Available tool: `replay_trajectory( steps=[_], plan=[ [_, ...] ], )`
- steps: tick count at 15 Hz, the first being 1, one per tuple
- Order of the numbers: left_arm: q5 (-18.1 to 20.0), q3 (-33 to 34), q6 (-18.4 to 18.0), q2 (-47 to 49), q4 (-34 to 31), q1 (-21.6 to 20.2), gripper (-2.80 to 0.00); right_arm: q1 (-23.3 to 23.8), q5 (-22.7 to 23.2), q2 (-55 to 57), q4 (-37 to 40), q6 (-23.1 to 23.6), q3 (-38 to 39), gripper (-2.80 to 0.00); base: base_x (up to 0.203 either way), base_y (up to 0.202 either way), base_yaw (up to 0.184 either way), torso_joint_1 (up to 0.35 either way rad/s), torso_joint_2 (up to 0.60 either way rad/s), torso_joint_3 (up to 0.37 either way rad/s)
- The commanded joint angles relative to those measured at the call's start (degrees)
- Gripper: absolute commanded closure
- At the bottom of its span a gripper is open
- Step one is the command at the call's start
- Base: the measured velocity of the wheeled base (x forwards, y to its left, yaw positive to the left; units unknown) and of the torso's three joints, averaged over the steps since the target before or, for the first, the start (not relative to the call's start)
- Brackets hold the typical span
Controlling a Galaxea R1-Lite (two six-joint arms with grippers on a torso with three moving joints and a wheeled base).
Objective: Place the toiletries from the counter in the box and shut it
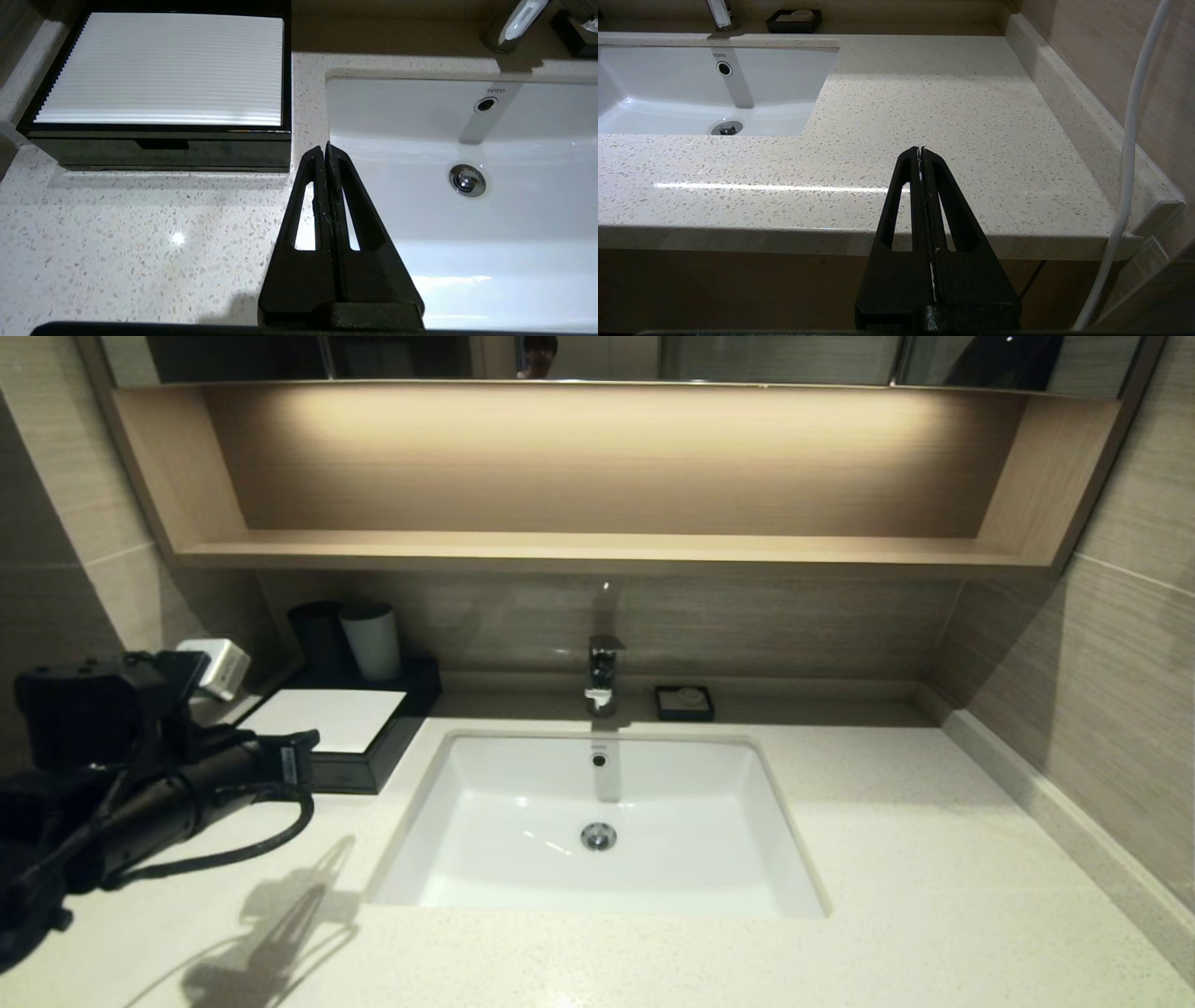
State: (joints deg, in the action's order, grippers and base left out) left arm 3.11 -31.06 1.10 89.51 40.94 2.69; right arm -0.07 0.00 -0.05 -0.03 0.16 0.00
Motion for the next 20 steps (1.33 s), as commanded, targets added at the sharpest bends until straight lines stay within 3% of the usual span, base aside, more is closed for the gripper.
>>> replay_trajectory(
  steps=[1, 7, 13, 20],
  plan=[
    [0.07, 3.3, -0.03, -6.54, 0.07, 0.25, 0.0, -0.01, 0.0, 0.04, -0.05, 0.02, 0.09, 0.0, 0.0, 0.0, 0.0, 0.0, 0.0, 0.0],
    [0.06, 12.62, -0.19, -22.65, -2.16, 3.94, 0.0, -0.01, 0.0, 0.05, -0.06, -0.01, 0.09, 0.0, 0.0, 0.0, 0.0, 0.0, 0.0, 0.0],
    [-0.01, 14.49, -0.21, -43.3, -17.18, 5.07, 0.0, -0.01, 0.0, 0.05, -0.06, 0.02, 0.09, 0.0, 0.0, 0.0, 0.0, 0.0, 0.0, 0.0],
    [-0.48, 19.75, -0.15, -58.03, -19.71, 5.49, 0.0, -0.01, 0.0, 0.05, -0.06, 0.02, 0.09, 0.0, 0.0, 0.0, 0.0, 0.0, 0.0, 0.0]
  ],
)
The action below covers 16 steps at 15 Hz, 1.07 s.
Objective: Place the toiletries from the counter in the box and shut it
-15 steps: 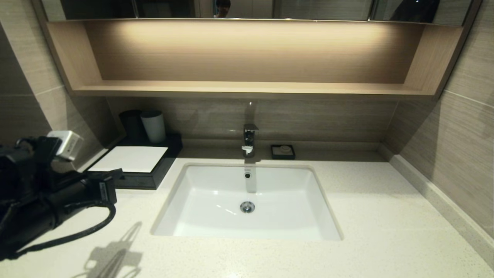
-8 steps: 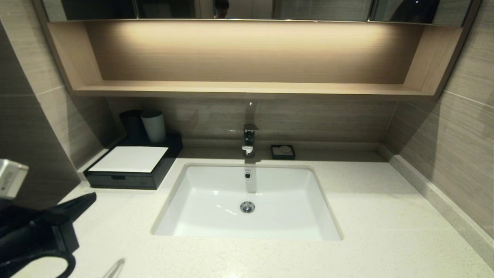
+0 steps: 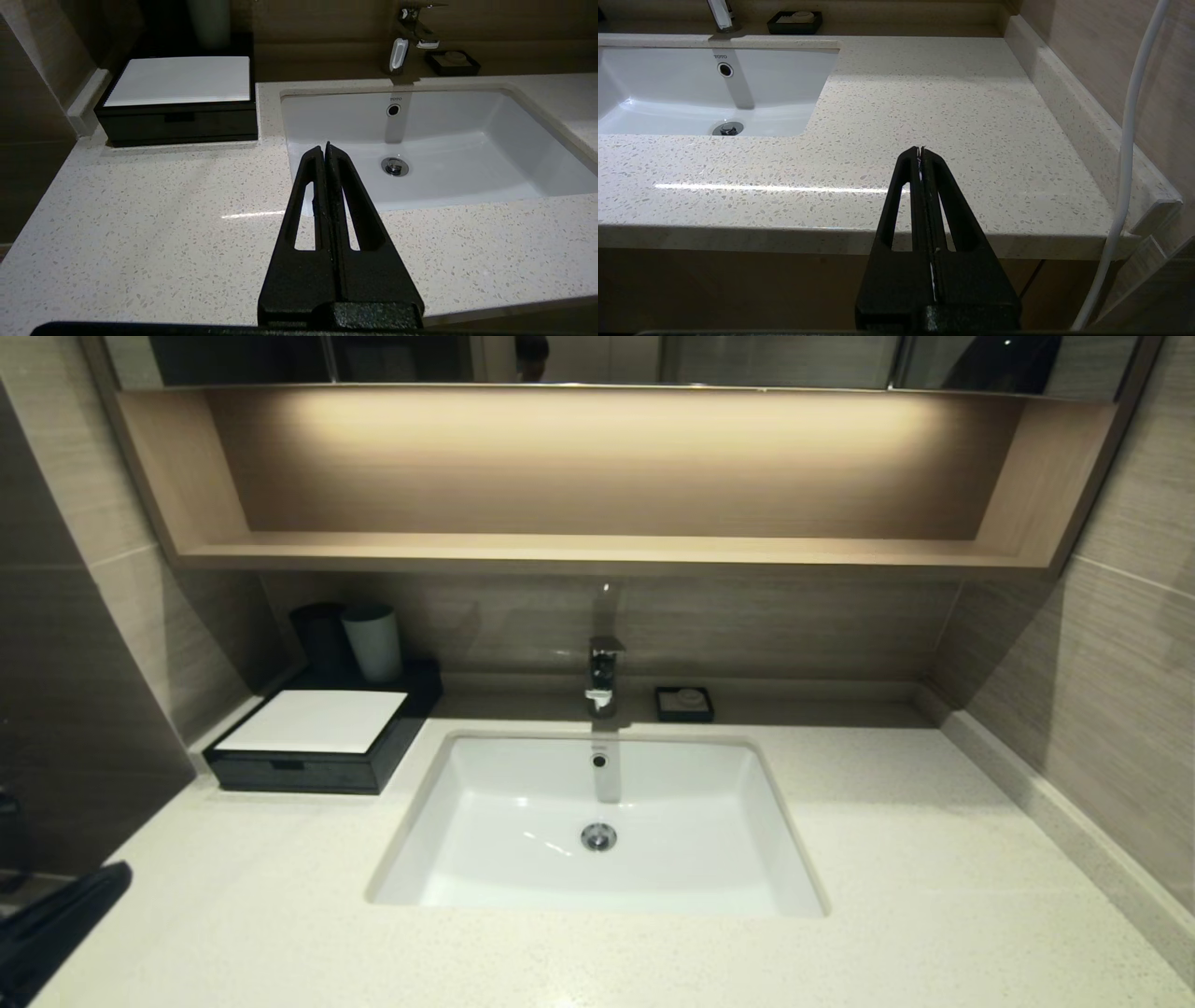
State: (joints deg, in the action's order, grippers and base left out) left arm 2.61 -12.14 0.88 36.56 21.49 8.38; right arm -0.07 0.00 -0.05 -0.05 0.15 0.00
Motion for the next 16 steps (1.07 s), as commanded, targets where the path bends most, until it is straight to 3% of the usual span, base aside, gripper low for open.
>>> replay_trajectory(
  steps=[1, 3, 6, 11, 16],
  plan=[
    [0.01, 0.6, 0.04, -7.06, -1.51, -0.2, 0.0, -0.01, 0.0, 0.04, -0.03, 0.02, 0.09, 0.0, 0.0, 0.0, 0.0, 0.0, 0.0, 0.0],
    [-0.66, -0.03, -0.08, -9.22, -3.14, -0.94, 0.0, -0.01, 0.0, 0.05, -0.04, 0.02, 0.09, 0.0, 0.0, 0.0, 0.0, 0.0, 0.0, 0.0],
    [1.37, 0.82, -0.12, -12.32, -3.42, -5.81, 0.0, -0.01, 0.0, 0.05, 0.05, 0.02, 0.09, 0.0, 0.0, 0.0, 0.0, 0.0, 0.0, 0.0],
    [3.61, 4.13, -0.34, -19.12, -3.88, -7.21, 0.0, -0.01, 0.0, 0.05, -0.04, 0.02, 0.09, 0.0, 0.0, 0.0, 0.0, 0.0, 0.0, 0.0],
    [4.2, 9.35, -3.67, -27.42, -5.2, -7.68, 0.0, -0.01, 0.0, 0.05, 0.04, 0.02, 0.09, 0.0, 0.0, 0.0, 0.0, 0.0, 0.0, 0.0]
  ],
)
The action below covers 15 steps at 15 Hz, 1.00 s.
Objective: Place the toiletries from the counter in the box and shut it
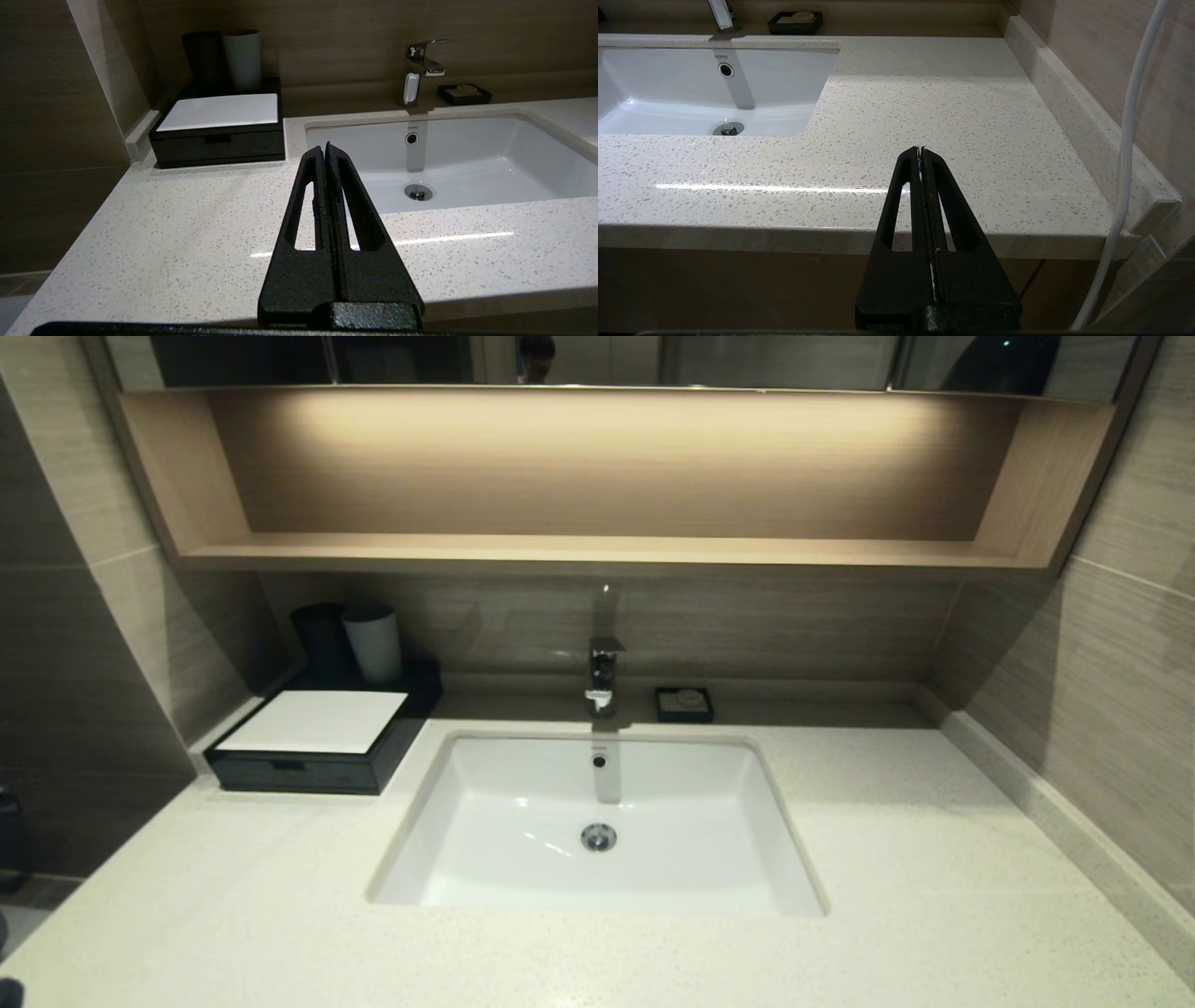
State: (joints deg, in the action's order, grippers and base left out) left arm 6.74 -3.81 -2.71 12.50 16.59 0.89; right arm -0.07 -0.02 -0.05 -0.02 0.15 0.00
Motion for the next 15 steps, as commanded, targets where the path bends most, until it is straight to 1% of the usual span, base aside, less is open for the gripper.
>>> replay_trajectory(
  steps=[1, 4, 7, 11, 15],
  plan=[
    [0.1, 1.05, -0.1, -4.53, -1.39, -0.43, 0.0, -0.01, 0.02, -0.01, -0.06, 0.02, 0.09, 0.0, 0.0, 0.0, 0.0, 0.0, 0.0, 0.0],
    [0.36, 1.08, -0.07, -8.83, -5.16, -0.54, 0.0, -0.01, 0.02, 0.05, 0.02, 0.02, 0.09, 0.0, 0.0, 0.0, 0.0, 0.0, 0.0, 0.0],
    [0.45, 1.27, -0.11, -12.5, -7.33, -0.54, 0.0, -0.01, 0.02, 0.05, -0.05, 0.02, 0.09, 0.0, 0.0, 0.0, 0.0, 0.0, 0.0, 0.0],
    [-0.33, 2.75, -0.11, -12.5, -7.07, -0.54, 0.0, -0.01, 0.02, 0.05, 0.02, 0.02, 0.09, 0.0, 0.0, 0.0, 0.0, 0.0, 0.0, 0.0],
    [-2.0, 4.87, -0.57, -12.5, -7.21, -0.54, 0.0, -0.01, 0.02, -0.03, -0.05, 0.02, 0.09, 0.0, 0.0, 0.0, 0.0, 0.0, 0.0, 0.0]
  ],
)
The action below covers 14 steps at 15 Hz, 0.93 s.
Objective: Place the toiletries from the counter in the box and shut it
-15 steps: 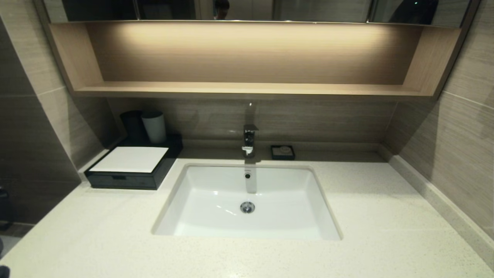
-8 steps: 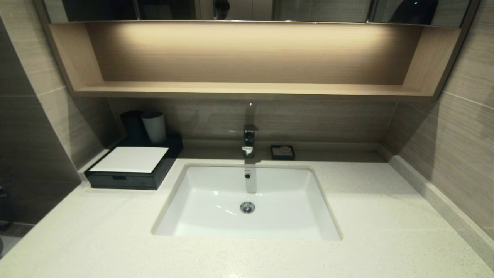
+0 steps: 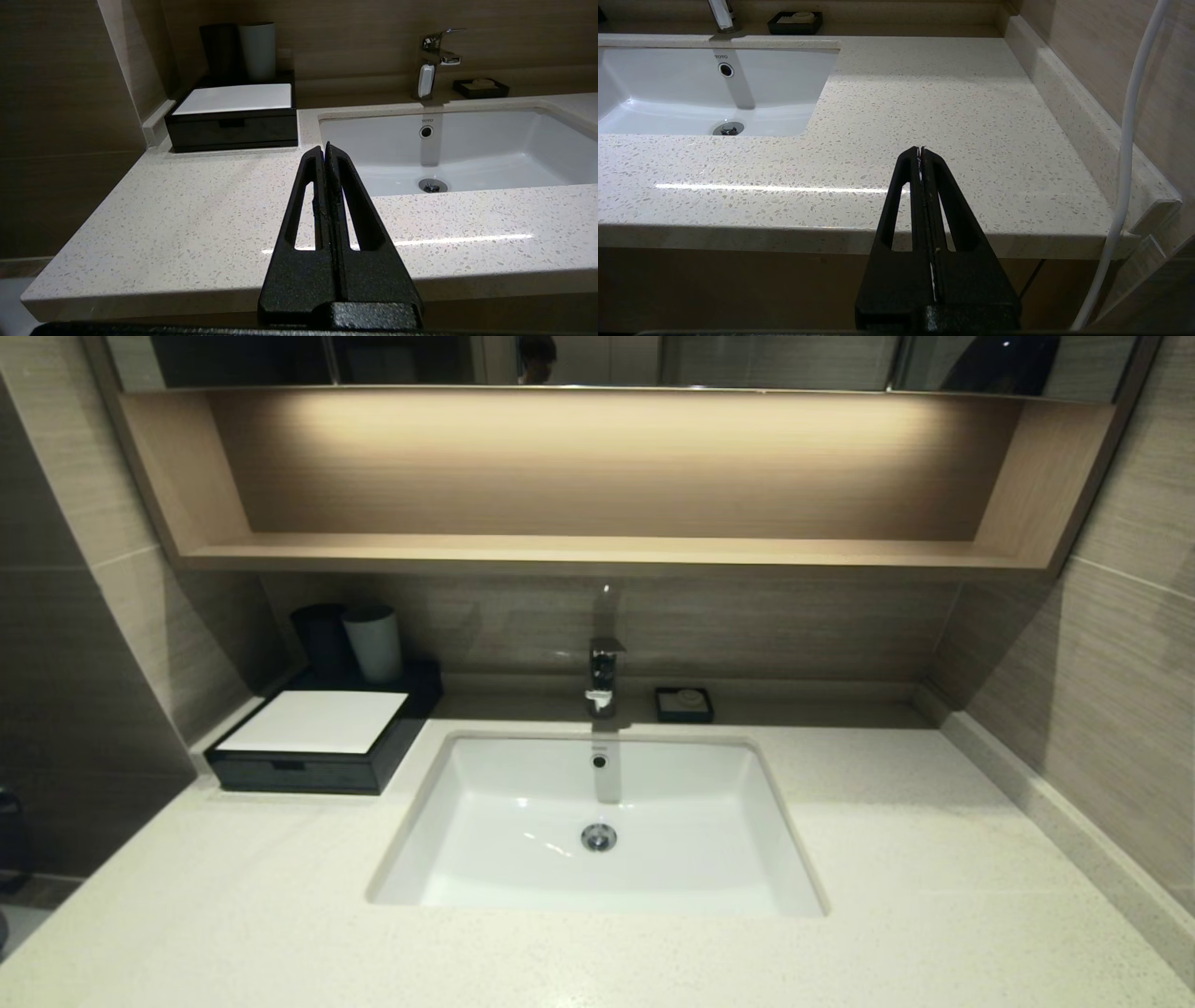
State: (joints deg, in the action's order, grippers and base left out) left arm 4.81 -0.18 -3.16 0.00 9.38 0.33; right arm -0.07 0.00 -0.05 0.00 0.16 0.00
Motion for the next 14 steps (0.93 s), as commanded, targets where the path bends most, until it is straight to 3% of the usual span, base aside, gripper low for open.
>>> replay_trajectory(
  steps=[1, 4, 6, 14],
  plan=[
    [-0.06, 1.24, -0.18, 0.0, -0.23, 0.02, 0.0, -0.01, 0.0, 0.05, 0.0, 0.02, 0.09, 0.0, 0.0, 0.0, 0.0, 0.0, 0.0, 0.0],
    [-2.0, 1.24, -0.32, 0.0, -1.96, 0.02, 0.0, -0.01, 0.0, 0.05, -0.07, 0.02, 0.09, 0.0, 0.0, 0.0, 0.0, 0.0, 0.0, 0.0],
    [-3.5, 1.31, -1.75, 0.0, -7.08, 0.02, 0.0, -0.01, 0.0, -0.02, -0.08, 0.02, 0.09, 0.0, 0.0, 0.0, 0.0, 0.0, 0.0, 0.0],
    [-3.69, 1.33, -0.62, 0.0, -7.09, 0.02, 0.0, -0.01, 0.0, 0.01, 0.0, 0.02, 0.09, 0.0, 0.0, 0.0, 0.0, 0.0, 0.0, 0.0]
  ],
)
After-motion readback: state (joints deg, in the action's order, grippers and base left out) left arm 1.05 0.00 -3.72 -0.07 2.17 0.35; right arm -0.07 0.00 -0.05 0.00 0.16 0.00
